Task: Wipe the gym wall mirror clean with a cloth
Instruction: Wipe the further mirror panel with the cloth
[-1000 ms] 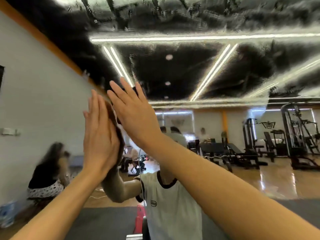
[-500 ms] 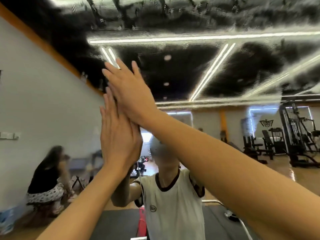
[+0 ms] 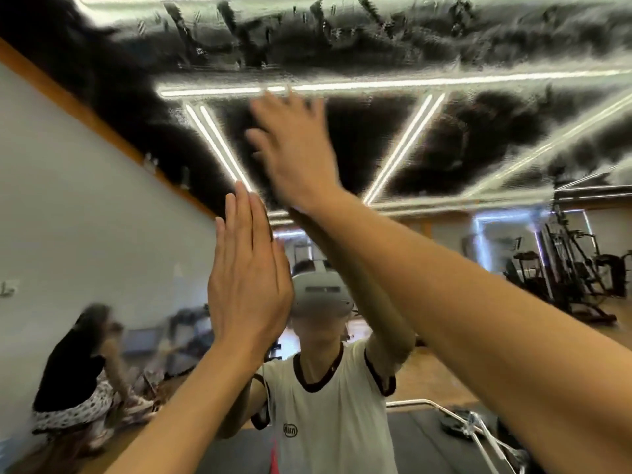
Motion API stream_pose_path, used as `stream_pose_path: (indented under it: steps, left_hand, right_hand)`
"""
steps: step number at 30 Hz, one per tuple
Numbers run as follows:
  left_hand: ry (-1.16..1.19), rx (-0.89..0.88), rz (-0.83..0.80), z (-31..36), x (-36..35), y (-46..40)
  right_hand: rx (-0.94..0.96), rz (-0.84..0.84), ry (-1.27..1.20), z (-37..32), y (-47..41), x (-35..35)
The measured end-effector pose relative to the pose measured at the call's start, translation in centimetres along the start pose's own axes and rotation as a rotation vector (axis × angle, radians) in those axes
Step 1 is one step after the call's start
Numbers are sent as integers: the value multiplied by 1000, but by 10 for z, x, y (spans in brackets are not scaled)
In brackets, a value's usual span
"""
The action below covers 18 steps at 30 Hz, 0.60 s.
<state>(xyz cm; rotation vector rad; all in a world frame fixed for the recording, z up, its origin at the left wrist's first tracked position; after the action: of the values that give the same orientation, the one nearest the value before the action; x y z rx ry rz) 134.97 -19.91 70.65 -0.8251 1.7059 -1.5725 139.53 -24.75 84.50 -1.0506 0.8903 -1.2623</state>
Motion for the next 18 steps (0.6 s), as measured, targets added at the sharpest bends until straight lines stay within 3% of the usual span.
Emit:
stream_pose_path:
  steps: [3,6,14,17,18]
  left_hand:
    - [8,9,2,-1,1,-1]
    - [19,-6,11,-1,4,-2]
    - [45,-26,-12,8,6,-1]
    - [60,-36,-22,22,10,-6]
    - [68,-51,-27,34,8,-8]
  right_hand:
    - [163,-181,57,-45,-19,-41]
    - [139,-148,41,-5,-16,-16]
    - [-458,234,-52,247,98,154]
    - [-656,305,-16,257,108,160]
    - [-632,292,-17,238,102,147]
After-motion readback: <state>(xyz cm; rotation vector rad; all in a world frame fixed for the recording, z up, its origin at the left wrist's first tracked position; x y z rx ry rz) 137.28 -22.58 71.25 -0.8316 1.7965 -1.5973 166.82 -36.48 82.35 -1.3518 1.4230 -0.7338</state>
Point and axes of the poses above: each hand's wrist, its own y-axis away from the middle knuckle, its own x-axis out of the back of the hand, z = x × y, the point moved 10 cm from there along -y, towards the middle knuckle, and after that the axes turned 11 degrees about -y, right-handed, at the moved point
